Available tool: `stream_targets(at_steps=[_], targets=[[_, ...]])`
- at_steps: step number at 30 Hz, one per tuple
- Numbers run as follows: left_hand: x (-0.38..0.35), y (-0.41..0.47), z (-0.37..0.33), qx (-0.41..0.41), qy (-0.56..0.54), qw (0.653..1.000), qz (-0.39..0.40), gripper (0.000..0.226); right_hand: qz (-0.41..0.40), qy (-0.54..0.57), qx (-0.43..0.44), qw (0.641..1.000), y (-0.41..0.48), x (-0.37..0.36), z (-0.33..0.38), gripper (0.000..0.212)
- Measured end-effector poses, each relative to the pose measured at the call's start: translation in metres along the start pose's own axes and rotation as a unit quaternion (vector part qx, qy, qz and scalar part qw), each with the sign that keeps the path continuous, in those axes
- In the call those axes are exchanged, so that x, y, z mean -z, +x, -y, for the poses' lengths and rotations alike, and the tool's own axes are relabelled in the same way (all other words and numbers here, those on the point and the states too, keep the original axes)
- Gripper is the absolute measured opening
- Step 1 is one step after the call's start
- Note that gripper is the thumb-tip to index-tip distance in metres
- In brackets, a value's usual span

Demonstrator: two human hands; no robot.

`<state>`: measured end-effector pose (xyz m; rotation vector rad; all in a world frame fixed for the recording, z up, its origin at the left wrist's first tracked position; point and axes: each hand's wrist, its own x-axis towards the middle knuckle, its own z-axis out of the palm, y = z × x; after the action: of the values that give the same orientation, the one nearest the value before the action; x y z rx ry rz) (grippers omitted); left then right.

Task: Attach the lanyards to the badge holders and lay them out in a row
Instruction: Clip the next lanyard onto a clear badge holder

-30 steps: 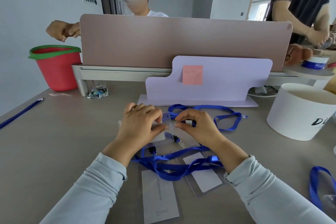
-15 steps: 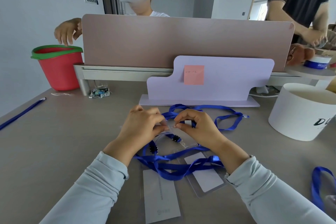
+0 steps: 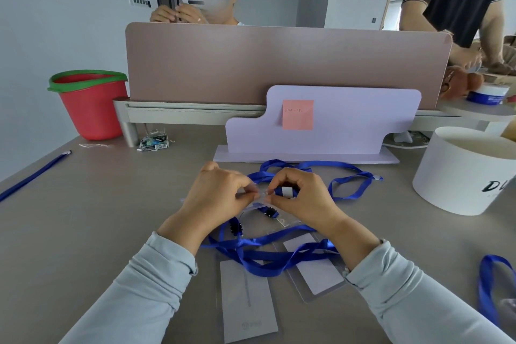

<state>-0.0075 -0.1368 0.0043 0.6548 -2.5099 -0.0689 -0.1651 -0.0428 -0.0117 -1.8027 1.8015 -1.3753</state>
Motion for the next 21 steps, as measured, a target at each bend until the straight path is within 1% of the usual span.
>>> stream_targets(at_steps=[4, 9, 14, 21], targets=[[0.005, -0.002, -0.003, 0.006, -0.001, 1.000, 0.021, 0.017, -0.006, -0.019, 0.004, 1.000, 0.001, 0.000, -0.001, 0.010], [0.010, -0.002, -0.008, 0.029, -0.032, 0.998, 0.039, 0.021, -0.002, -0.021, 0.015, 1.000, 0.001, 0.001, 0.000, 0.011], [0.017, -0.001, -0.012, 0.037, -0.013, 0.998, 0.059, 0.021, 0.000, -0.016, 0.016, 1.000, 0.000, 0.000, 0.004, 0.014], [0.015, -0.001, -0.011, 0.022, -0.008, 0.999, 0.040, 0.013, 0.007, 0.004, 0.008, 1.000, -0.002, -0.001, 0.006, 0.018]])
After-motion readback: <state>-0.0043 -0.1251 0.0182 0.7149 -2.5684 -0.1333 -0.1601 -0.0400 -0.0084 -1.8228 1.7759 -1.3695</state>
